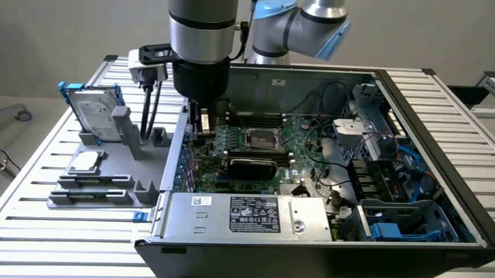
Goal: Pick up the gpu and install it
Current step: 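Press down on the gpu until it lock into place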
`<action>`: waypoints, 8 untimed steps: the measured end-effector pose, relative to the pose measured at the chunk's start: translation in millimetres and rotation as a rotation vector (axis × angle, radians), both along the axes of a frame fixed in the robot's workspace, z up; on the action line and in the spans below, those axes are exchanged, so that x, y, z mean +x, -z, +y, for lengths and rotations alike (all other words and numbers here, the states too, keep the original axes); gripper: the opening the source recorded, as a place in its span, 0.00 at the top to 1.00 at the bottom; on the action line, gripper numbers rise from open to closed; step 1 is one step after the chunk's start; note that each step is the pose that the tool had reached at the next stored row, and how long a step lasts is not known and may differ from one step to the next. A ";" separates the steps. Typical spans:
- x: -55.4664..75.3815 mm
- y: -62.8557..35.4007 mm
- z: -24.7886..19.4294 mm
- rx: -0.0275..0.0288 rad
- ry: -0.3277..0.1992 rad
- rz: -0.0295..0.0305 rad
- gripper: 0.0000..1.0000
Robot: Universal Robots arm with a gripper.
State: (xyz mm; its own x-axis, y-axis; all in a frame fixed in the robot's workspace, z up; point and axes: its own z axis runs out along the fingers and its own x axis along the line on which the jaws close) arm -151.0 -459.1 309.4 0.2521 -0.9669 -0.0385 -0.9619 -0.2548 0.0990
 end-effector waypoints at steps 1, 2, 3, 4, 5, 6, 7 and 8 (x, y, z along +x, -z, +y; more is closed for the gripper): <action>-1.0 0.1 0.1 0.0000 0.000 0.0000 0.89; -1.7 0.2 0.2 0.0000 0.000 0.0000 0.89; -2.3 0.2 0.3 -0.0001 0.000 0.0000 0.89; -2.9 0.3 0.4 -0.0002 0.000 0.0001 0.89; -3.4 0.4 0.5 -0.0001 0.000 0.0001 0.89; -3.7 0.6 0.6 -0.0001 0.000 0.0000 0.89; -3.6 0.6 0.7 -0.0001 0.000 0.0000 0.89; -3.5 0.7 0.8 -0.0001 0.000 -0.0003 0.89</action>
State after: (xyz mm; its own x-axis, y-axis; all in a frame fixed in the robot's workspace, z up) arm -154.5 -458.3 308.7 0.2523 -0.9669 -0.0383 -0.9619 -0.2549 0.0987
